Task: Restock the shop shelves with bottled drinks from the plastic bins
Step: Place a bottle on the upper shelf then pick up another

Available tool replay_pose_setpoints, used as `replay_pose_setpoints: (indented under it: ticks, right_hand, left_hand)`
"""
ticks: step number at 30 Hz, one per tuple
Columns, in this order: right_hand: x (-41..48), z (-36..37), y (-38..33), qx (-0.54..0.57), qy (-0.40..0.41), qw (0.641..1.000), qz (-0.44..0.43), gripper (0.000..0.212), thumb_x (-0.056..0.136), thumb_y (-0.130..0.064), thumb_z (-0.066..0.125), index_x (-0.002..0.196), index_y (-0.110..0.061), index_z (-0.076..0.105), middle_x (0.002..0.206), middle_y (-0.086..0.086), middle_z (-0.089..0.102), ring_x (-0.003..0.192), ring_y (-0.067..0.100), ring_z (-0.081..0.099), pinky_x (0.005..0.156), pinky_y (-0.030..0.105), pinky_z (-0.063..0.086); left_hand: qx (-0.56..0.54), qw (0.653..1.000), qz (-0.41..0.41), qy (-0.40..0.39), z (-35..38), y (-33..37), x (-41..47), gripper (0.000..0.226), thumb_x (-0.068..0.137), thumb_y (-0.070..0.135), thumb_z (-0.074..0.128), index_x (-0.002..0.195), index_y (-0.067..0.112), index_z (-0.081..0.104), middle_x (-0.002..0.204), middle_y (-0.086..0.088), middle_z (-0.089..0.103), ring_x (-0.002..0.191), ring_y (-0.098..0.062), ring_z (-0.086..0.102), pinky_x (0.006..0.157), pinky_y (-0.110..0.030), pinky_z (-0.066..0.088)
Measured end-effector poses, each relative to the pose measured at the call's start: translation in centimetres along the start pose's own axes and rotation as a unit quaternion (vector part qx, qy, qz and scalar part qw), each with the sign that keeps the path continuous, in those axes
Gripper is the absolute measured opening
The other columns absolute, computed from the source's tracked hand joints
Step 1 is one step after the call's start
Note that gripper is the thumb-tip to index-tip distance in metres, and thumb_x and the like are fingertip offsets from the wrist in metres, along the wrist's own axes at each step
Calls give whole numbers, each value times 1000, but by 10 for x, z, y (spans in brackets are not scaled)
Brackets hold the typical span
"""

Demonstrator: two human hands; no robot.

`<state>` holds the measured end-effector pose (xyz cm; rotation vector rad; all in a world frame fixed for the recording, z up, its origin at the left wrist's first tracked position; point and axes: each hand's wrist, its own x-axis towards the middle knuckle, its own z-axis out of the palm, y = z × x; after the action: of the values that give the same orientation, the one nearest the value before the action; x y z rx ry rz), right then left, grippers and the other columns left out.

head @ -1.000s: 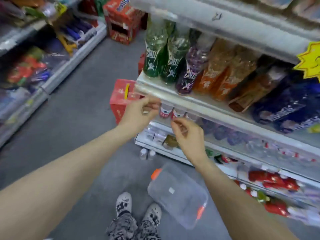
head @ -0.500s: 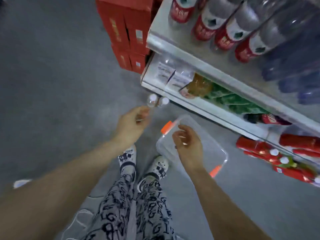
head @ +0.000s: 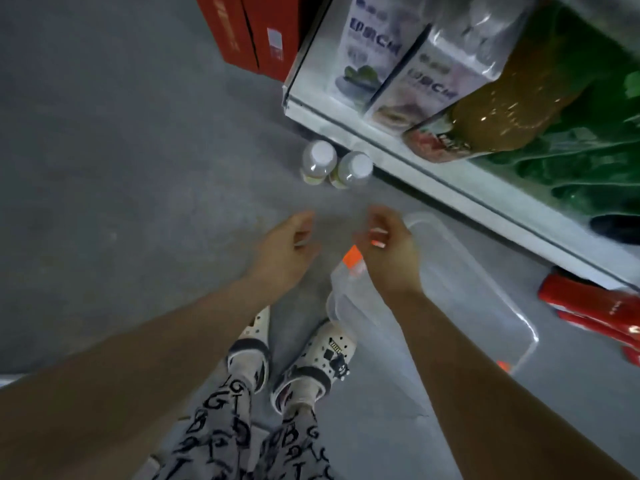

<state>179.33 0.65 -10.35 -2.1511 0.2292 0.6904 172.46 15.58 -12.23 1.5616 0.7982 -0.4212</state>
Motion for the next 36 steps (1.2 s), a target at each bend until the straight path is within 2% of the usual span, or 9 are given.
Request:
replay_pose_setpoints:
  ticks: [6, 8, 11, 14, 17, 25, 29, 33, 36]
  right_hand:
    - [91, 18, 23, -47, 7, 998, -43, 66, 84, -5, 71, 144, -13, 45, 126, 4, 59, 105, 12, 58, 75, 2, 41]
    - [112, 21, 27, -64, 1, 997, -46, 75, 83, -8, 75, 149, -15, 41, 133, 1, 56, 115, 13, 56, 85, 9, 42]
    - [133, 28, 35, -75, -19, 995, -62, 79, 82, -10, 76, 151, -15, 39, 141, 0, 52, 129, 16, 52, 105, 26, 43]
    - [140, 31, 43, -95, -38, 992, -78, 71, 81, -9, 75, 145, -14, 43, 129, -5, 58, 114, 10, 56, 95, 22, 45]
    - [143, 35, 48, -84, -30, 993, -75, 65, 79, -4, 75, 136, -10, 44, 118, -7, 59, 102, 10, 57, 79, 13, 46]
    - [147, 47, 50, -182, -47, 975, -120, 77, 73, -2, 81, 141, -12, 47, 138, 13, 48, 123, 28, 53, 97, 31, 46]
    - [144, 49, 50, -167, -76, 980, -82, 74, 76, -4, 80, 139, -21, 46, 134, 2, 57, 120, 21, 56, 100, 37, 48]
    - [137, 47, 52, -151, -106, 980, -74, 73, 76, -15, 84, 138, -20, 47, 124, -3, 63, 115, 17, 58, 99, 37, 48]
    - [122, 43, 53, -94, -107, 990, -20, 76, 74, -26, 87, 138, -23, 47, 128, -3, 62, 119, 20, 59, 103, 46, 50]
  left_hand:
    - [34, 999, 11, -33, 25, -26, 65, 60, 91, 1, 63, 147, 8, 40, 140, -7, 51, 123, -20, 55, 104, -28, 43]
    - [51, 997, 18, -45, 30, -31, 79, 60, 92, 2, 61, 147, 11, 40, 134, 2, 51, 116, -15, 54, 101, -24, 43]
    - [50, 997, 29, -60, 35, -34, 97, 63, 93, 4, 61, 150, 19, 37, 127, 10, 46, 120, -16, 52, 106, -35, 44]
    - [71, 994, 36, -75, 38, -36, 111, 70, 94, 4, 59, 154, 20, 26, 130, 12, 41, 124, -15, 48, 106, -26, 39]
    - [88, 990, 57, -92, 38, -39, 124, 79, 91, 9, 58, 157, 27, 19, 147, 2, 45, 130, -19, 47, 110, -36, 41]
    - [58, 991, 57, -107, 44, -42, 138, 83, 91, 0, 60, 156, 25, 15, 152, 4, 38, 130, -12, 44, 101, -19, 40]
    - [62, 990, 55, -118, 39, -52, 134, 80, 92, -4, 55, 157, 24, 17, 146, 11, 40, 124, -4, 42, 92, -3, 39]
    - [78, 990, 55, -106, 30, -58, 127, 78, 90, -7, 54, 155, 23, 25, 152, 4, 40, 133, -6, 38, 98, -8, 32]
    - [76, 989, 65, -110, 22, -55, 112, 75, 91, -6, 56, 152, 26, 28, 148, 7, 41, 125, 4, 37, 99, -9, 30]
